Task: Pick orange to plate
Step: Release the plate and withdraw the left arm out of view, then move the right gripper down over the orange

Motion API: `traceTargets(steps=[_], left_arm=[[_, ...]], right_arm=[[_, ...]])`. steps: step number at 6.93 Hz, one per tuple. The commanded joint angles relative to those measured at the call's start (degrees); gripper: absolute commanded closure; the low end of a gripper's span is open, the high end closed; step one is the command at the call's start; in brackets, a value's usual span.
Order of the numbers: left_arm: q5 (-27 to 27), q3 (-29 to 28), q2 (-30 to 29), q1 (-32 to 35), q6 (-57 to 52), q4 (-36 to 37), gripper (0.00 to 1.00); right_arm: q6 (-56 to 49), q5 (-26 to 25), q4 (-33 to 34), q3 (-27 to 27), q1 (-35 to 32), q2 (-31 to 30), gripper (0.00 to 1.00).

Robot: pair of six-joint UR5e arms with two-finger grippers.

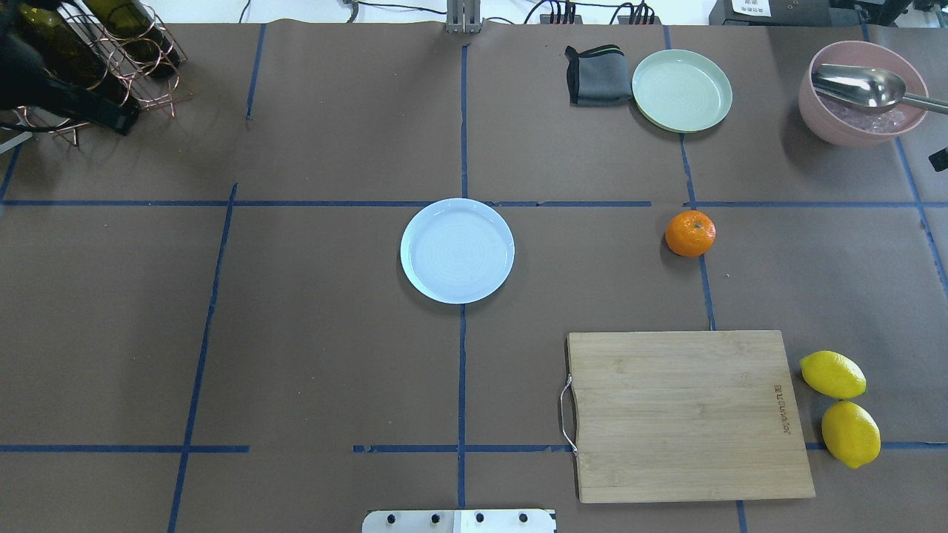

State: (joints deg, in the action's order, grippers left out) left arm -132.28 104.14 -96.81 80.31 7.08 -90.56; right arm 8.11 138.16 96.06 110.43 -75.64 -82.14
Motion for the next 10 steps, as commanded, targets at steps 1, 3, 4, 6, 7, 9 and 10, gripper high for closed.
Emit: traceTargets(steps=[1, 3, 4, 6, 7, 9, 10], left_arm=[[-0.9, -2.8, 7.0, 9.0, -14.9, 2.7, 0.0], [-0.9, -3.0, 12.2, 12.2, -21.5, 2.4, 0.0], [-0.4, -3.2, 12.6, 12.6, -21.2, 2.8, 0.0], [-0.1, -4.0, 12.6, 12.3, -21.2, 2.5, 0.0], [-0.1, -4.1, 12.7, 12.4, -21.2, 2.5, 0.0], [-0.2, -3.8, 12.7, 12.6, -21.3, 2.5, 0.0], [-0.2, -3.9, 12.7, 12.6, -21.3, 2.5, 0.0]], right_arm=[[6.1, -1.5, -0.1, 0.2, 5.8, 3.1, 0.0], [13.6, -7.3, -0.1, 0.8, 12.2, 5.4, 0.0], [17.3, -12.2, -0.3, 0.7, 16.5, 6.9, 0.0], [32.0, -18.7, -15.5, -4.7, 24.8, 7.9, 0.0], [35.2, -20.7, -20.7, -7.7, 27.0, 7.9, 0.0], [35.0, -24.9, -21.4, -12.0, 28.3, 7.9, 0.0], [35.0, -25.8, -21.4, -13.0, 29.3, 7.8, 0.0]])
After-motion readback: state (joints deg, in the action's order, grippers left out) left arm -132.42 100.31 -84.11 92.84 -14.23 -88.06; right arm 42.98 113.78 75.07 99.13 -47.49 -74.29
